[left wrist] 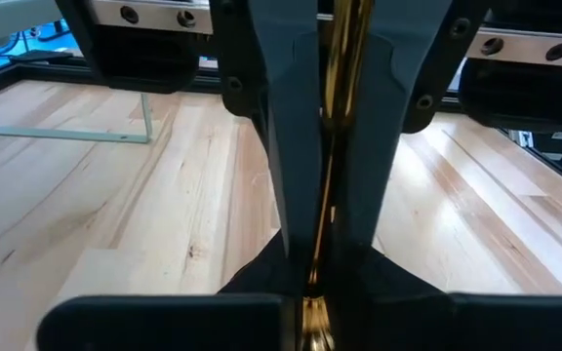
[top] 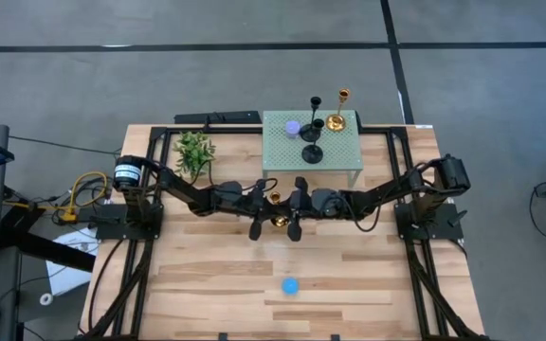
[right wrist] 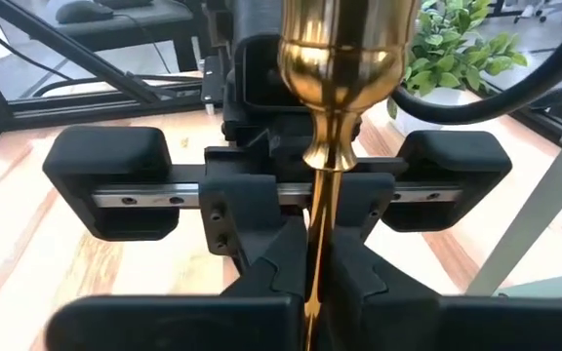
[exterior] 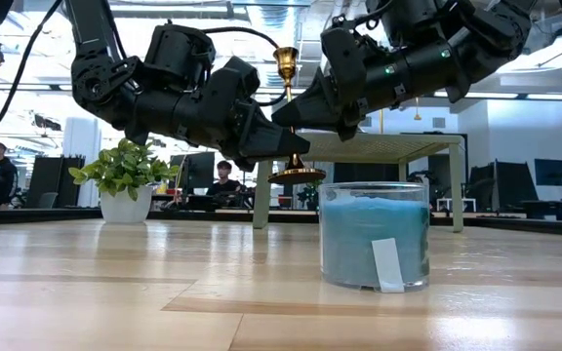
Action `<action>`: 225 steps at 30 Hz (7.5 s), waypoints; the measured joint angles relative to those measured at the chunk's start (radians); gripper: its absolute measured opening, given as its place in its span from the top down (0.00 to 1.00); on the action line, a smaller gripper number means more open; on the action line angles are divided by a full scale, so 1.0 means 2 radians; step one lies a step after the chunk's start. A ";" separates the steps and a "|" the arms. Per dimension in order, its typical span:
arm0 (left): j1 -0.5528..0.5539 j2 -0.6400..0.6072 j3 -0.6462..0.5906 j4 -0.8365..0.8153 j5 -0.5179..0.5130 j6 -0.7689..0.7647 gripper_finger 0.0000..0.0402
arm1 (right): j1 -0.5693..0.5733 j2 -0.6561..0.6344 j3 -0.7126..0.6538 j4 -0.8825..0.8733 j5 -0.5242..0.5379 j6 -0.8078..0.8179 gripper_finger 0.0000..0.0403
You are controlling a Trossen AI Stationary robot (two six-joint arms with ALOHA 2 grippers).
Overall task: Pick & Place candle stick holders
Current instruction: Align the gold candle holder with the other gold candle holder on the shelf, then put the blue candle on the shelf
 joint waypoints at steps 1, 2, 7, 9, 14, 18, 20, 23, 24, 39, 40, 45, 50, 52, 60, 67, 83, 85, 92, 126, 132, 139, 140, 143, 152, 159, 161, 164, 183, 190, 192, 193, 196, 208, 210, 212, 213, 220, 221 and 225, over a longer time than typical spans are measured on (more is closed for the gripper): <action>0.000 0.000 0.000 -0.001 0.000 0.000 0.94 | 0.000 0.000 0.000 0.000 0.001 -0.005 0.98; 0.000 0.000 0.000 -0.002 -0.001 0.000 0.94 | 0.000 0.000 0.000 0.000 0.004 -0.007 0.98; 0.003 0.000 0.000 -0.005 -0.001 -0.002 0.91 | 0.000 0.000 0.000 0.000 0.012 -0.018 0.99; 0.006 0.000 0.001 -0.006 0.001 -0.002 0.91 | 0.001 0.000 0.000 -0.001 0.013 -0.021 0.99; 0.008 -0.006 -0.001 -0.006 -0.001 -0.002 0.91 | 0.004 -0.035 -0.019 -0.012 0.039 -0.030 0.99; 0.009 -0.029 -0.014 -0.008 -0.004 -0.002 0.91 | 0.004 -0.080 -0.046 -0.025 0.045 -0.024 0.99; 0.008 -0.049 -0.029 -0.025 0.009 -0.004 0.90 | 0.003 -0.101 -0.058 -0.033 0.062 -0.026 1.00; 0.006 -0.094 -0.059 -0.029 0.012 -0.003 0.90 | 0.000 -0.120 -0.065 -0.058 0.091 -0.019 1.00; 0.007 -0.114 -0.068 -0.024 0.009 -0.004 0.90 | 0.001 -0.124 -0.067 -0.072 0.100 -0.018 1.00; 0.008 -0.322 -0.207 -0.048 -0.049 -0.004 0.90 | 0.008 -0.284 -0.032 -0.293 0.114 0.029 1.00; 0.008 -0.326 -0.211 -0.051 -0.052 -0.004 0.90 | 0.012 -0.296 -0.023 -0.321 0.115 0.029 1.00; 0.008 -0.329 -0.212 -0.046 -0.064 -0.004 0.90 | 0.024 -0.329 0.055 -0.507 0.153 0.065 1.00; 0.008 -0.326 -0.212 -0.048 -0.073 -0.004 0.90 | 0.002 -0.329 0.124 -0.641 0.185 0.073 1.00; 0.008 -0.326 -0.212 -0.047 -0.075 -0.003 0.90 | -0.021 -0.330 0.139 -0.660 0.183 0.068 1.00; 0.008 -0.326 -0.212 -0.046 -0.076 -0.002 0.90 | -0.148 -0.324 0.144 -0.669 0.123 0.041 1.00; 0.008 -0.326 -0.212 -0.046 -0.076 -0.003 0.90 | -0.219 -0.324 0.119 -0.609 0.061 0.001 1.00; 0.008 -0.326 -0.212 -0.043 -0.076 -0.003 0.90 | -0.318 -0.273 0.119 -0.578 -0.031 -0.024 1.00; 0.008 -0.326 -0.212 -0.043 -0.076 -0.003 0.90 | -0.322 -0.265 0.120 -0.573 -0.035 -0.027 1.00; 0.008 -0.326 -0.212 -0.043 -0.076 -0.002 0.90 | -0.332 -0.258 0.121 -0.566 -0.041 -0.033 1.00; 0.008 -0.326 -0.212 -0.043 -0.076 -0.002 0.90 | -0.183 -0.315 0.176 -0.871 -0.051 0.066 0.73; 0.008 -0.326 -0.212 -0.043 -0.076 -0.002 0.90 | -0.055 -0.403 0.067 -0.817 -0.003 0.182 0.81; 0.008 -0.326 -0.212 -0.043 -0.076 -0.002 0.90 | 0.094 -0.495 -0.082 -0.647 0.082 0.313 0.85; 0.008 -0.326 -0.212 -0.043 -0.076 -0.002 0.90 | 0.110 -0.499 -0.100 -0.609 0.091 0.318 0.85; 0.008 -0.326 -0.212 -0.042 -0.076 -0.002 0.90 | 0.147 -0.496 -0.146 -0.488 0.117 0.301 0.85; 0.008 -0.326 -0.212 -0.042 -0.076 -0.002 0.90 | 0.166 -0.432 -0.178 -0.329 0.067 0.161 0.86; 0.008 -0.326 -0.212 -0.041 -0.076 -0.002 0.90 | 0.148 -0.366 -0.178 -0.215 0.044 0.182 0.86; 0.008 -0.326 -0.212 -0.041 -0.076 -0.003 0.90 | 0.150 -0.345 -0.177 -0.188 0.018 0.193 0.86; 0.008 -0.326 -0.212 -0.041 -0.076 -0.004 0.90 | 0.160 -0.308 -0.159 -0.187 0.014 0.241 0.86; 0.007 -0.326 -0.212 -0.043 -0.039 -0.069 0.90 | 0.214 -0.084 0.083 -0.432 0.040 0.353 0.86; -0.051 -0.322 -0.197 -0.046 -0.020 -0.084 0.98 | 0.235 -0.079 0.089 -0.488 0.125 0.375 0.86; -0.084 -0.315 -0.174 -0.057 -0.054 -0.069 0.99 | 0.244 -0.083 0.089 -0.508 0.145 0.382 0.86; -0.102 -0.311 -0.160 -0.074 -0.078 -0.066 0.99 | 0.247 -0.085 0.089 -0.515 0.156 0.387 0.86; -0.155 -0.285 -0.109 -0.164 -0.164 -0.067 0.99 | 0.257 -0.089 0.089 -0.550 0.201 0.403 0.86; -0.245 -0.076 0.048 -0.261 -0.281 -0.235 0.99 | 0.290 -0.095 0.089 -0.724 0.332 0.509 0.86; -0.246 -0.050 0.086 -0.305 -0.286 -0.252 0.99 | 0.292 -0.095 0.089 -0.757 0.333 0.534 0.86; -0.247 -0.032 0.132 -0.389 -0.296 -0.268 0.99 | 0.294 -0.095 0.089 -0.783 0.327 0.559 0.86; -0.248 -0.026 0.158 -0.440 -0.297 -0.275 0.99 | 0.295 -0.095 0.089 -0.791 0.325 0.568 0.86; -0.248 -0.028 0.309 -0.695 -0.274 -0.321 0.99 | 0.297 -0.095 0.089 -0.795 0.328 0.584 0.86; -0.247 -0.029 0.322 -0.708 -0.266 -0.330 0.99 | 0.297 -0.095 0.089 -0.796 0.328 0.584 0.86; -0.248 -0.030 0.358 -0.754 -0.244 -0.369 0.99 | 0.297 -0.095 0.089 -0.801 0.328 0.582 0.86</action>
